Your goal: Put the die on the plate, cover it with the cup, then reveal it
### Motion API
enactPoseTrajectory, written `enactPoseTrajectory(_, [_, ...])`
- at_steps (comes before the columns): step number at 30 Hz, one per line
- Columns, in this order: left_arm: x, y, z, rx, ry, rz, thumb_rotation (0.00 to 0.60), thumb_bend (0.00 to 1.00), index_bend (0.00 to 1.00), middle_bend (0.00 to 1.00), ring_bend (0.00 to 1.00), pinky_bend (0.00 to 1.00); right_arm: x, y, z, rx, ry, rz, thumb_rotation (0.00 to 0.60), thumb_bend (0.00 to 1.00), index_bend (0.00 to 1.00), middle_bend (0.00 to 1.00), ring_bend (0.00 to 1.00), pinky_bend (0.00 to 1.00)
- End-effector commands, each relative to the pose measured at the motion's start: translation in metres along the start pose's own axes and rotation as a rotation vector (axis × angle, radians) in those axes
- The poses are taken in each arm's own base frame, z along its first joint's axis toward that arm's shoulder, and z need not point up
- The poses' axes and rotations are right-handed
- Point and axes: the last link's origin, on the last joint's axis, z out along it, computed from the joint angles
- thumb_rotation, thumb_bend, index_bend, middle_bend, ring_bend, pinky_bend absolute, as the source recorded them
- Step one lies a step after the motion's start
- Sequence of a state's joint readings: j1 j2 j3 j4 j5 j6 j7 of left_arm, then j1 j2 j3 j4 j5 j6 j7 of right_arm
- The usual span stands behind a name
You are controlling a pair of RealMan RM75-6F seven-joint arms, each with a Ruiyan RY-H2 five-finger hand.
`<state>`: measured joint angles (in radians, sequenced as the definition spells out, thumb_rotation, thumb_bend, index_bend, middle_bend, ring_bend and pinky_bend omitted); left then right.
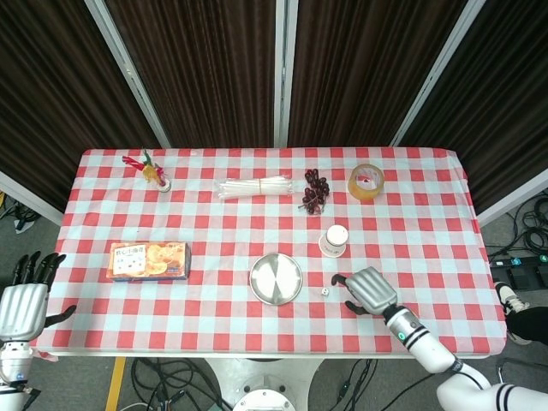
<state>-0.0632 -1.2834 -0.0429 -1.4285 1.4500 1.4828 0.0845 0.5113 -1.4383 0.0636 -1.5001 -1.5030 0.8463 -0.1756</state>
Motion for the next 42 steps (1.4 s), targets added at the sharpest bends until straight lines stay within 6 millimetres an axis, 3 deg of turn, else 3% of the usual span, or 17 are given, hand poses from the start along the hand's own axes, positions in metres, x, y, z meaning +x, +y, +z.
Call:
enactPoseTrajectory(1, [-0.001,0.0,0.001,0.0,-0.001,-0.002,0.6,0.0,0.14,0.13,0.02,0.02,-0.004,-0.006,0.018,0.012,-0.022,-0.037,0.6,0.22,0.36,0.86,0.87,0.95])
enactPoseTrajectory(14, [-0.004,-0.003,0.0,0.008,-0.005,-0.013,0.6,0.0,0.14,0.13,0.02,0.02,-0.007,-0.019,0.041,0.032,-0.051,-0.093,0.6,0.27,0.4,0.87,0.88,0.96])
enactPoseTrajectory(21, [-0.005,-0.004,-0.001,0.012,-0.008,-0.018,0.6,0.0,0.14,0.13,0.02,0.02,-0.011,-0.019,0.048,0.027,-0.063,-0.093,0.6,0.3,0.51,0.87,0.88,0.96])
enactPoseTrajectory(27, [-0.005,-0.005,-0.002,0.016,-0.009,-0.02,0.6,0.0,0.14,0.13,0.02,0.02,0.005,-0.026,0.048,0.048,0.02,-0.079,0.6,0.33,0.66,0.89,0.9,0.98])
enactPoseTrajectory(33, [-0.004,-0.005,-0.003,0.013,-0.002,-0.021,0.6,0.0,0.14,0.13,0.02,0.02,0.027,-0.048,0.062,0.114,0.049,-0.022,0.6,0.33,0.66,0.89,0.9,0.98])
enactPoseTrajectory(40, [-0.002,-0.005,-0.004,0.017,0.002,-0.021,0.6,0.0,0.14,0.13,0.02,0.02,0.023,-0.074,0.102,0.137,0.003,-0.035,0.6,0.33,0.61,0.88,0.9,0.98])
enactPoseTrajectory(42, [-0.003,-0.005,-0.005,0.021,0.001,-0.022,0.6,0.0,0.14,0.13,0.02,0.02,0.019,-0.08,0.111,0.132,-0.012,-0.036,0.6,0.33,0.56,0.88,0.9,0.98])
